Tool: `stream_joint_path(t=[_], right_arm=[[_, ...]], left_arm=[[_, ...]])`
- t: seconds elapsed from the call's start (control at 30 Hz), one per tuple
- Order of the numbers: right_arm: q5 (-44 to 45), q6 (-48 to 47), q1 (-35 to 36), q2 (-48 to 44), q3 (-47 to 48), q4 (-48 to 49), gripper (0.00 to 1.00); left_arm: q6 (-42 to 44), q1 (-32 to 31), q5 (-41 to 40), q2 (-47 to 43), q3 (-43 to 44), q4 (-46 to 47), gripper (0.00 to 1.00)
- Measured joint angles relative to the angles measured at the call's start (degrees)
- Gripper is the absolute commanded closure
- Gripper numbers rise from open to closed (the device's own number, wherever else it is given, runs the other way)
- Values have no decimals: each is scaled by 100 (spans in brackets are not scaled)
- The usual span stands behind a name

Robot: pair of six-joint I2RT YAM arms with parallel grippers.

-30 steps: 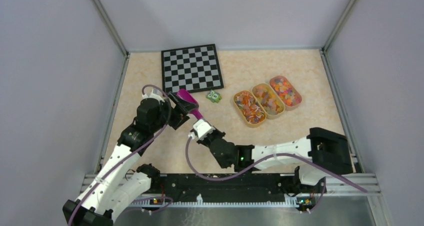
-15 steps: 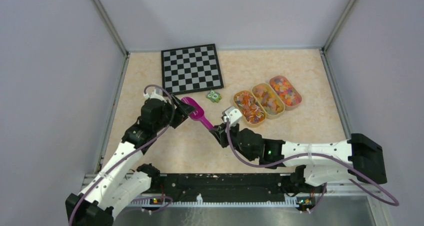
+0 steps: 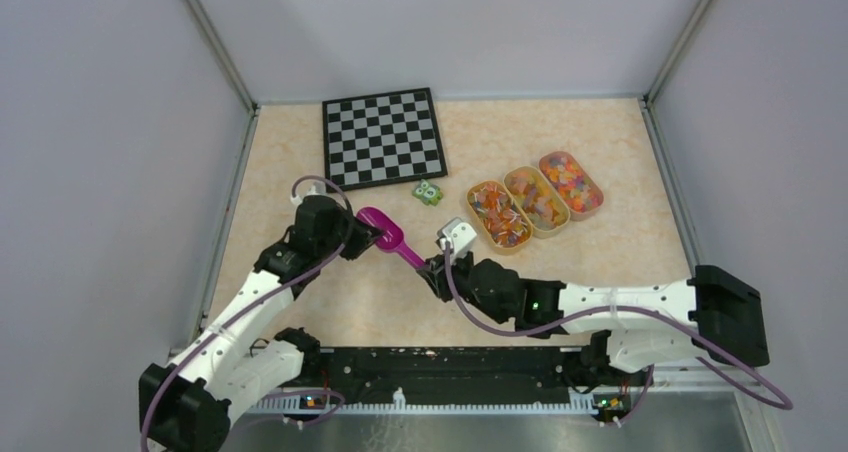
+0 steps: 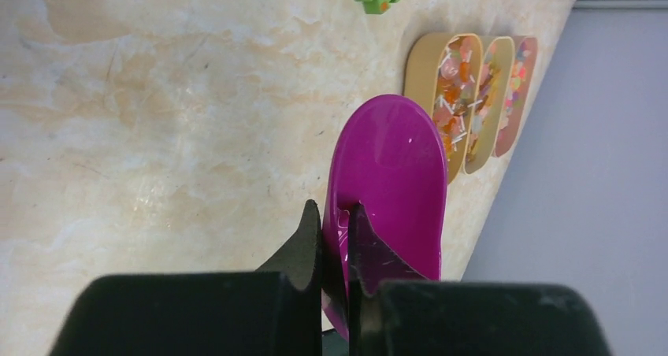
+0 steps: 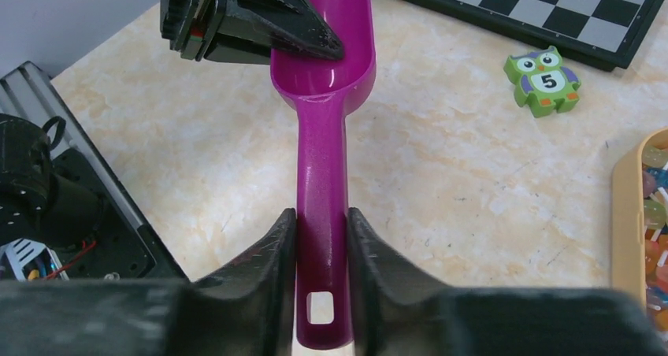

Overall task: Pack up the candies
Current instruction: Adjust the spatula.

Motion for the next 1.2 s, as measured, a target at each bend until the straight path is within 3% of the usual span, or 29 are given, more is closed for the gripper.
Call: stream_joint_path(t=[0.1,0.2,0.3,0.43,0.83,1.2], right_arm=[[-63,9,0,129,4,-26,47],[-140,-85,0,271,4,-44,40],[-214,-227,0,387,4,28,41],[-232,-439,0,540,4,175,50],[-208,-876,0,743,166,520,58],[-140,-960,2,981,199,599,42]], left_arm=[[-146,2,31,140,0,-142,100],[-299,0,138,216,0,-269,100],[-514,0,306,227,0,-367,100],[-752,0,498,227,0,-472,100],[-1108,70,391,227,-2,-763,100],[-1320,109,367,339,-164,-728,100]])
